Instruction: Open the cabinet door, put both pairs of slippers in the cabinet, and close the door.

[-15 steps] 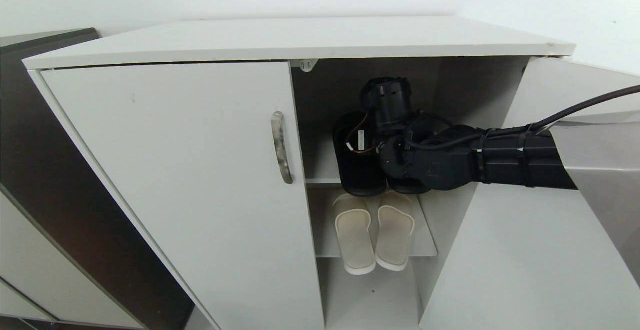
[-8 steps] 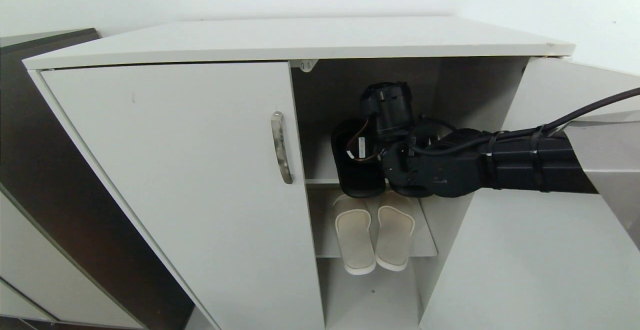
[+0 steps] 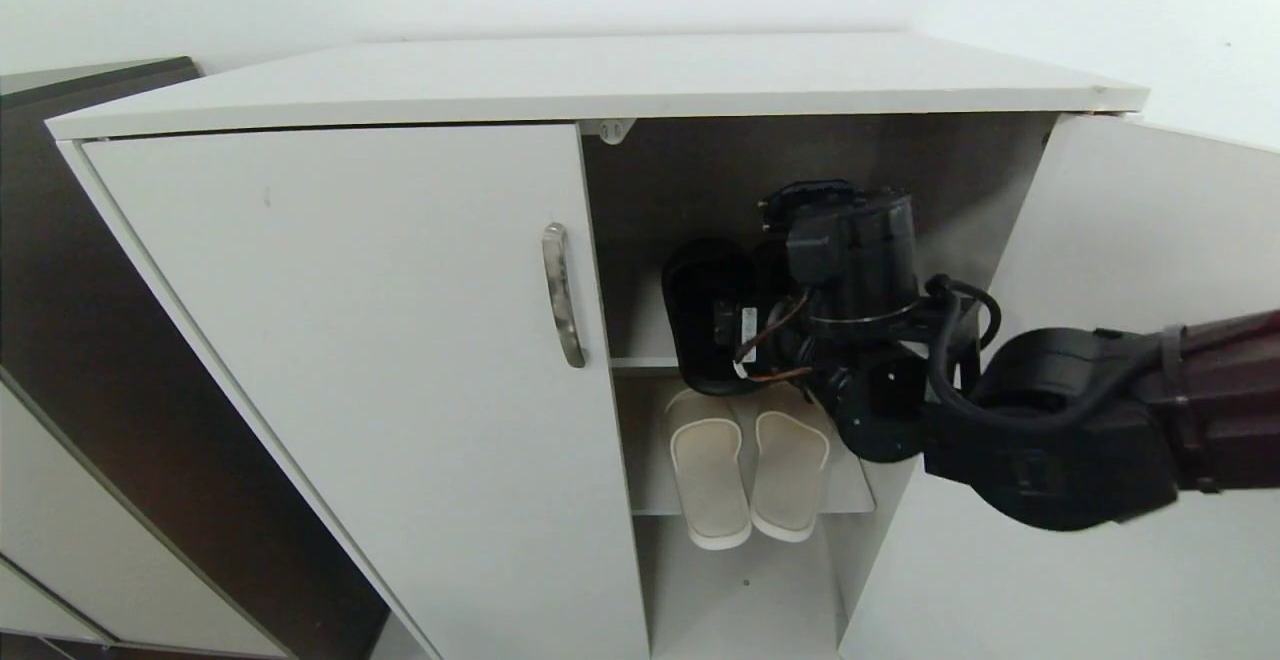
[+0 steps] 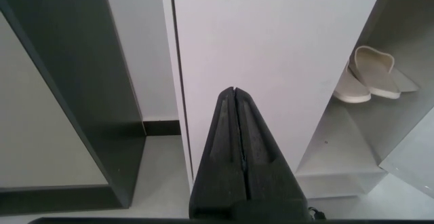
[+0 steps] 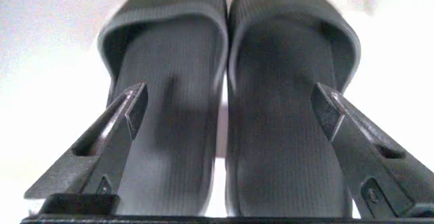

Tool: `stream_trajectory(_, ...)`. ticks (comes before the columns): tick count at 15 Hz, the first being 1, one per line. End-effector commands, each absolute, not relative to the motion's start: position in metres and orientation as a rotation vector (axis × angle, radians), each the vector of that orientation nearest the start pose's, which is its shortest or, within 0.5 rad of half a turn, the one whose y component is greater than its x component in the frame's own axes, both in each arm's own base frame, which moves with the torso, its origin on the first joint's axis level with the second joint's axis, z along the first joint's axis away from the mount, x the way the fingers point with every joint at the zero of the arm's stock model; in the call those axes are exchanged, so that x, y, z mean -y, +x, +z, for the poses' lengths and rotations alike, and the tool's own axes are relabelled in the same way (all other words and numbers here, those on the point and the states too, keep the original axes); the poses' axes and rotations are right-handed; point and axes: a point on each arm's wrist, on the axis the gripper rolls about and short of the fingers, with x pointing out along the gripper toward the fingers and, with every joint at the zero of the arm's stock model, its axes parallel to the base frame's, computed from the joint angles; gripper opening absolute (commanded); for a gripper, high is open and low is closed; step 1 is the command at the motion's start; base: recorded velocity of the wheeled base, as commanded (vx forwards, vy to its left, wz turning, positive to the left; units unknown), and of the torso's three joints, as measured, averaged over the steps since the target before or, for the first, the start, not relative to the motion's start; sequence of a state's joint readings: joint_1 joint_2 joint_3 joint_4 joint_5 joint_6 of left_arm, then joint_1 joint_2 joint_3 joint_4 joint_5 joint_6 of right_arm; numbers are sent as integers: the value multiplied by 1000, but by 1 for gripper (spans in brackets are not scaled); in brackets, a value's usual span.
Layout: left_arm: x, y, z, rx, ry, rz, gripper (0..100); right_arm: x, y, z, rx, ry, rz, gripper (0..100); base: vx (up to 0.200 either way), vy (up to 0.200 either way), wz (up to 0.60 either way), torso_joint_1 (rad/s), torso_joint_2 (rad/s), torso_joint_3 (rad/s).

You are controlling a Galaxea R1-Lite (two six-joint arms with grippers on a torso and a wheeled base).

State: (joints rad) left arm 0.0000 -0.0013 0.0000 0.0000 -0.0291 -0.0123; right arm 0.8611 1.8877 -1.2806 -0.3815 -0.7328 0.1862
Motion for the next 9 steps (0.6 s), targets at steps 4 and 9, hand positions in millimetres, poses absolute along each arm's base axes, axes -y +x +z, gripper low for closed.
stream_trajectory(4,1,-23,75,0,-12,-29,0,-257,210,234,-106,32,188,0,0,0,0,0,0,0)
stream_trajectory(9,1,-23,75,0,-12,-28,0,-261,209,230,-113,19,201,0,0,0,0,0,0,0)
